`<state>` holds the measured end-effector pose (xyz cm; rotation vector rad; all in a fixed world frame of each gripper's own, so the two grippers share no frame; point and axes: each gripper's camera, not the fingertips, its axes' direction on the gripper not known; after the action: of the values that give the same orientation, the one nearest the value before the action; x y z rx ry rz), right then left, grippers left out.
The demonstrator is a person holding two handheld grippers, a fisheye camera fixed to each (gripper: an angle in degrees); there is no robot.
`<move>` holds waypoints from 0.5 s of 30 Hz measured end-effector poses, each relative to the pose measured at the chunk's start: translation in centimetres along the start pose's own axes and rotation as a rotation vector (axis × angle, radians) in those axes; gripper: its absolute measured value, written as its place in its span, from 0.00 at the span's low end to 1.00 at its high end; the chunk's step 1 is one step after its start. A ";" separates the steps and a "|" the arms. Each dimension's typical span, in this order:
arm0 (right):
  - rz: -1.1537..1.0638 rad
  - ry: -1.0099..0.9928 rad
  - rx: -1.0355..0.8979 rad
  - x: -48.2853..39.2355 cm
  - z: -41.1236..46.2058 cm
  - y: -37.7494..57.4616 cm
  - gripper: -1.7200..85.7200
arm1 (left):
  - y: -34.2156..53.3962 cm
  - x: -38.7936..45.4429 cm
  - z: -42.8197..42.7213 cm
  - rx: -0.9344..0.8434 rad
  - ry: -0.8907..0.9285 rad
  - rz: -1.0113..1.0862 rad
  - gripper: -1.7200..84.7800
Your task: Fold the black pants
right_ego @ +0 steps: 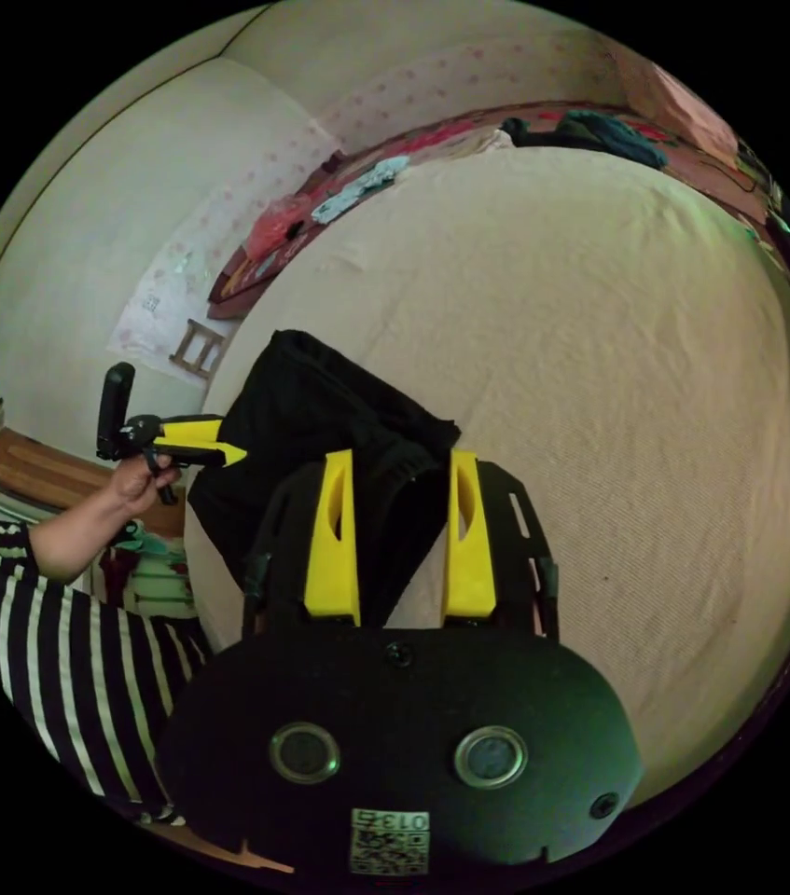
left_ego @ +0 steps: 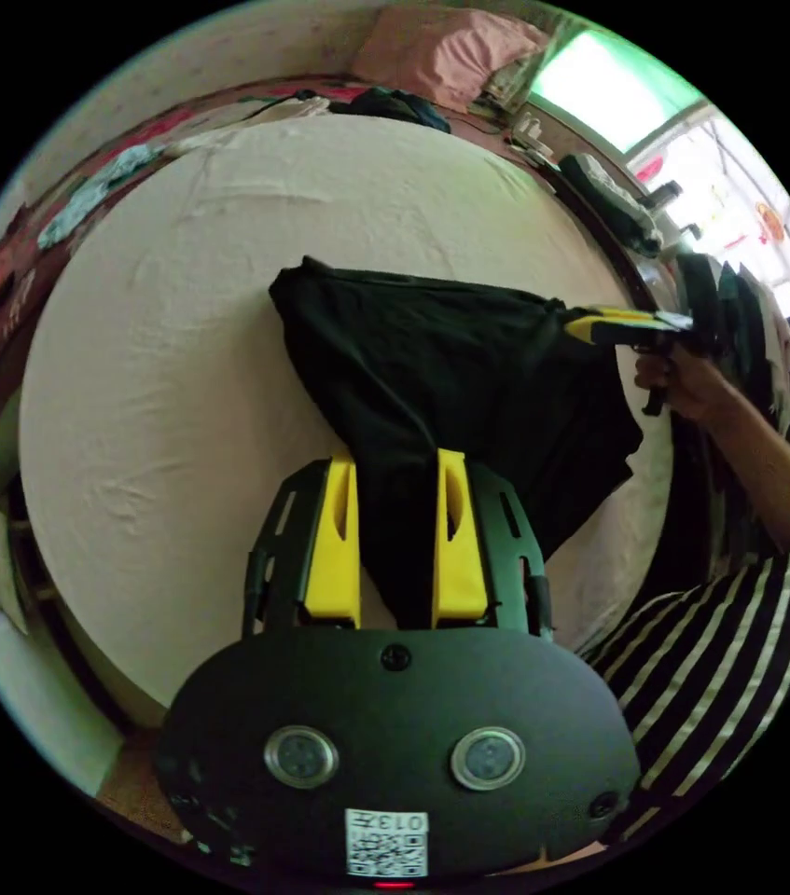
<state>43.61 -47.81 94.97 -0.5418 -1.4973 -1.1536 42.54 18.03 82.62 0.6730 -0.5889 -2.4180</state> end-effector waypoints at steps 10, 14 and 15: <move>-0.197 0.187 0.055 -5.4 -1.4 2.7 0.16 | -0.7 3.6 -1.5 0.023 -0.115 0.024 0.18; -0.148 0.154 0.059 -5.5 -1.8 2.7 0.14 | -0.9 3.9 -2.6 0.024 -0.117 0.036 0.14; -0.161 0.180 0.037 -6.3 -1.8 2.6 0.12 | -0.9 4.0 -2.8 0.018 -0.113 0.037 0.13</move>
<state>48.38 -46.68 89.88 -0.2877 -1.4229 -1.2623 40.93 15.60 78.67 0.5300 -0.6637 -2.4306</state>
